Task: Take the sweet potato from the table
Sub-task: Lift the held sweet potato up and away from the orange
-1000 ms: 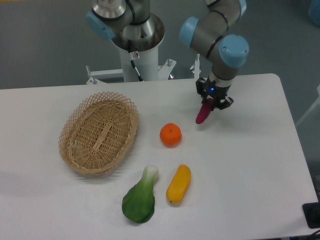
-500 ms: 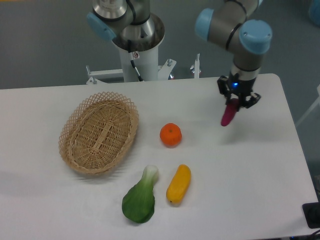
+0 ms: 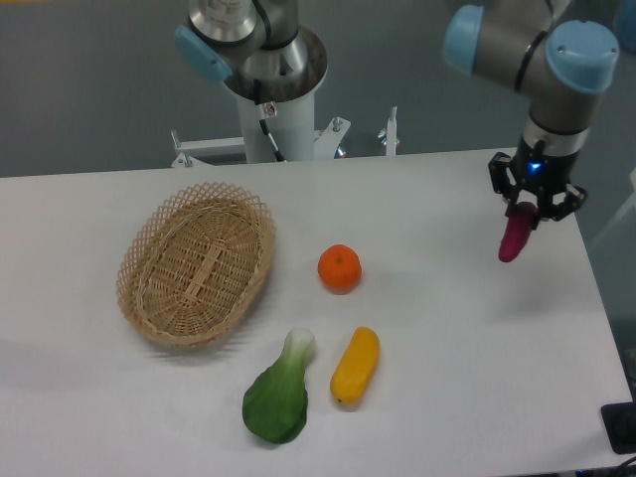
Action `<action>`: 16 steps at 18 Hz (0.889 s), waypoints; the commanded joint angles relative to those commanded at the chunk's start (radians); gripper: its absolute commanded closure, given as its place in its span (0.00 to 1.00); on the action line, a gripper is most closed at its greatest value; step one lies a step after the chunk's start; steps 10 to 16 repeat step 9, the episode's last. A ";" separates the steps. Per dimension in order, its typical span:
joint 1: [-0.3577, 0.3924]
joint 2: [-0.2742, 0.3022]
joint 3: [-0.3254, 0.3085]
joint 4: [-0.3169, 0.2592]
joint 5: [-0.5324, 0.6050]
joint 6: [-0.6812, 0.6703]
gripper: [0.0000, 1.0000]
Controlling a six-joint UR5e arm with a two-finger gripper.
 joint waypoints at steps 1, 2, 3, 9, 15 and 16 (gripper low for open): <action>0.000 -0.005 0.006 0.000 0.000 0.000 0.88; 0.000 -0.008 0.014 -0.002 0.002 0.002 0.88; 0.000 -0.009 0.015 0.000 0.002 0.002 0.88; -0.002 -0.012 0.014 0.002 0.011 0.002 0.88; -0.002 -0.012 0.014 0.002 0.011 0.002 0.88; -0.002 -0.012 0.014 0.002 0.011 0.002 0.88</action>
